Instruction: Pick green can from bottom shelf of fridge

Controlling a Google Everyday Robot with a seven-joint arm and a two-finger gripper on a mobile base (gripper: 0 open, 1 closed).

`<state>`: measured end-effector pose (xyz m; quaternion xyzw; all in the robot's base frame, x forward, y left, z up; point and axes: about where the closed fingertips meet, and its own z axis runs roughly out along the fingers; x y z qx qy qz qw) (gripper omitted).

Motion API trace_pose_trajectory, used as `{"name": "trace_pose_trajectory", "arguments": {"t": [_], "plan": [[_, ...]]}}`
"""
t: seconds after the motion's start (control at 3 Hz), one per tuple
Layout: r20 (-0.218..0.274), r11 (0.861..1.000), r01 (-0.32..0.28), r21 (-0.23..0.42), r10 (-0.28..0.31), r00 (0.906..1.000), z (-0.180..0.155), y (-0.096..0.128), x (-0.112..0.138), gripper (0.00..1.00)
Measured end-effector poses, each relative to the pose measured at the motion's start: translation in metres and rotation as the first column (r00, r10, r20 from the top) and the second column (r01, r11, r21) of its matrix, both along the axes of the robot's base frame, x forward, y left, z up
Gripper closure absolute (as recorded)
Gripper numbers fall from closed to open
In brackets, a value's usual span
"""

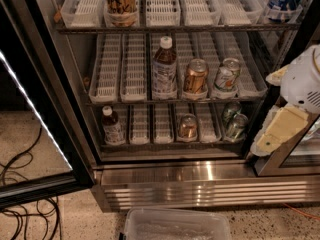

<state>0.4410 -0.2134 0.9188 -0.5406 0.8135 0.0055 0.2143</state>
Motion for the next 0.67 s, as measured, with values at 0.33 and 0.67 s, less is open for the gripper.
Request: {"name": "trace_pose_trajectory", "arguments": {"t": [0.33, 0.67], "plan": [[0.002, 0.991, 0.076, 0.106, -0.077, 0.9970, -0.052, 0.004, -0.002, 0.00], [0.050, 0.972, 0.118, 0.202, -0.130, 0.9902, -0.084, 0.010, 0.018, 0.00]]}}
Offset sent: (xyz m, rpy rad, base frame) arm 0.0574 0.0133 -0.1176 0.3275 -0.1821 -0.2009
